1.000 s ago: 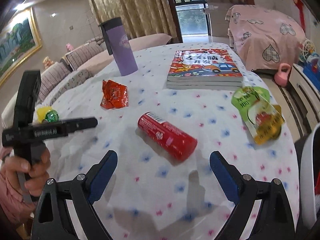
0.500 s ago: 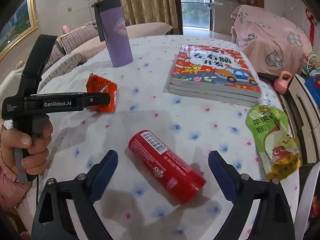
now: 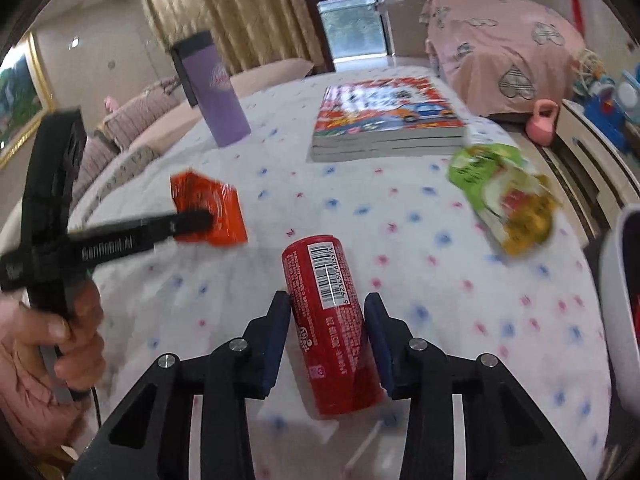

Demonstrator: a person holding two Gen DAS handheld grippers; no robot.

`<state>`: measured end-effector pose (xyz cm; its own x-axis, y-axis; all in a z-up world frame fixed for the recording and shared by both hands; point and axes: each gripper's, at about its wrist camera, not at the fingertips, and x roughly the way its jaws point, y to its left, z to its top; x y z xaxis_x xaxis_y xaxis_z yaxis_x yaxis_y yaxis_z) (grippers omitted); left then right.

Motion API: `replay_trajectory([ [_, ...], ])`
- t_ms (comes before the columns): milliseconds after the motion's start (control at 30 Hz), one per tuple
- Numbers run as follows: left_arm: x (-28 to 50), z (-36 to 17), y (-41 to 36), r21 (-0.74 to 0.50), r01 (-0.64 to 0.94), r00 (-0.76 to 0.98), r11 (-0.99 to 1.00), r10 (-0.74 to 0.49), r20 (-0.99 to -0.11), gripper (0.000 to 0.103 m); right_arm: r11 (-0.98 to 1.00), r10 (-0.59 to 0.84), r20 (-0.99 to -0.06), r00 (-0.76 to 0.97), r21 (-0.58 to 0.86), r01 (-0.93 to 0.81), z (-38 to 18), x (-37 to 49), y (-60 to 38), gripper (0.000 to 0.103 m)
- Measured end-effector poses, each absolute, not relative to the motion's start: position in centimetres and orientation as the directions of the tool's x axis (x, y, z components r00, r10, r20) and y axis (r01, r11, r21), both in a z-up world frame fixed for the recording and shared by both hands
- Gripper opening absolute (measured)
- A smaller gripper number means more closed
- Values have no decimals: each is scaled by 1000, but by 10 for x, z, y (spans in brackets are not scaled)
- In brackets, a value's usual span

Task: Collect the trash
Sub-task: 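Carry the can and wrapper over the bin and open both tools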

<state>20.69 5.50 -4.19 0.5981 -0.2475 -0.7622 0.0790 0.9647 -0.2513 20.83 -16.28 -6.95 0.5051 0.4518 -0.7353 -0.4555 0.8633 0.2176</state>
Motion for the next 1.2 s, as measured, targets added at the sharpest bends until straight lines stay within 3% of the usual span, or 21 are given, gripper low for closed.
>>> replay_trajectory([
  [500, 160, -32, -41, -232, 180, 573, 956, -294, -765, 21, 869, 493, -655, 572, 337, -364, -59, 160, -243, 37],
  [1200, 153, -12, -124, -179, 321, 562, 930, -339, -754, 21, 875, 463, -568, 681, 416, -248, -39, 139, -335, 35],
])
